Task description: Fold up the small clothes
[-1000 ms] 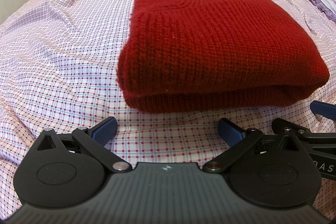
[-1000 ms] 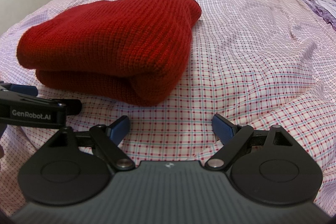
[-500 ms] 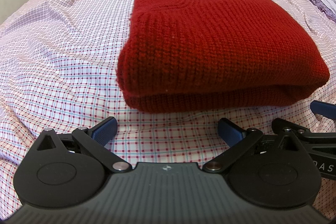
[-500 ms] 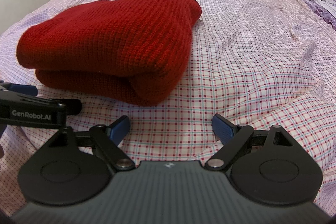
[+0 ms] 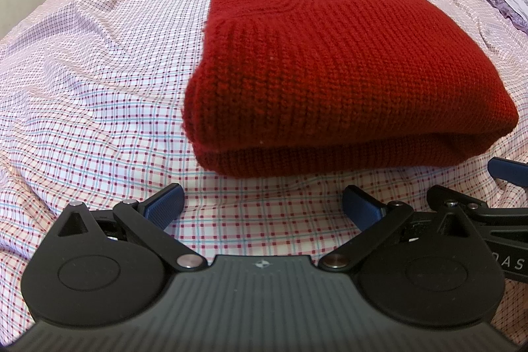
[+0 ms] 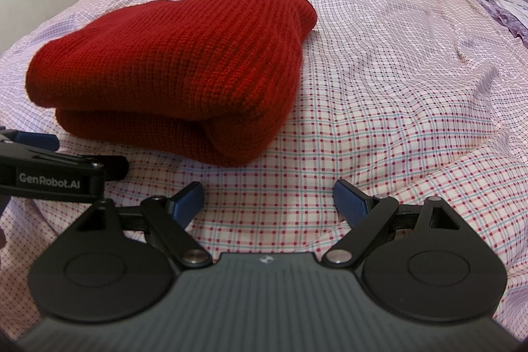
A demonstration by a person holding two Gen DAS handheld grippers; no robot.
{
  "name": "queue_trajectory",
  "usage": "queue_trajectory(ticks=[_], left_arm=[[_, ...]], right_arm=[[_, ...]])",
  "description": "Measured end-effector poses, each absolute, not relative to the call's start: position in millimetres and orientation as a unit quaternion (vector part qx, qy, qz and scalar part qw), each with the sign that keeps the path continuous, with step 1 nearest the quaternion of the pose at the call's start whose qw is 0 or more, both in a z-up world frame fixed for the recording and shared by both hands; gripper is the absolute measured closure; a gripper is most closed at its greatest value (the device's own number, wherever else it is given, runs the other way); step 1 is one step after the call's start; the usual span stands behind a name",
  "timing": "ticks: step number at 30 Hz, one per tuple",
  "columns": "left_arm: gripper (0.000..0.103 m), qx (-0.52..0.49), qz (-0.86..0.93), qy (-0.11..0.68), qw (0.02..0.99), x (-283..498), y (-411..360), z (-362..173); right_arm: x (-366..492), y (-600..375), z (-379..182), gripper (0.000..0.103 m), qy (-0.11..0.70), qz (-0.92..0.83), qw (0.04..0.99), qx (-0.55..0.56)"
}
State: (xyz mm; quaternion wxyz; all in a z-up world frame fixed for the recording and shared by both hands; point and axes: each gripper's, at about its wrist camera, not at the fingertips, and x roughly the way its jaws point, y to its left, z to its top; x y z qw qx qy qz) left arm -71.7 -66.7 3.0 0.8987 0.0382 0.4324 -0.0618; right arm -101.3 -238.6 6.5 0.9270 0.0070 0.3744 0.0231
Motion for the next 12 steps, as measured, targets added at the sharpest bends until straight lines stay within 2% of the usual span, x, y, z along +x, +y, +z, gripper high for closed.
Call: queue_trajectory(ticks=[12], left_arm=[[0.000, 0.039, -0.062, 0.433, 0.899, -72.1, -68.3, 3.3]], right_arm=[[-99.5, -238.0, 6.4, 0.015, 0.375, 0.023, 0.927, 0.007]])
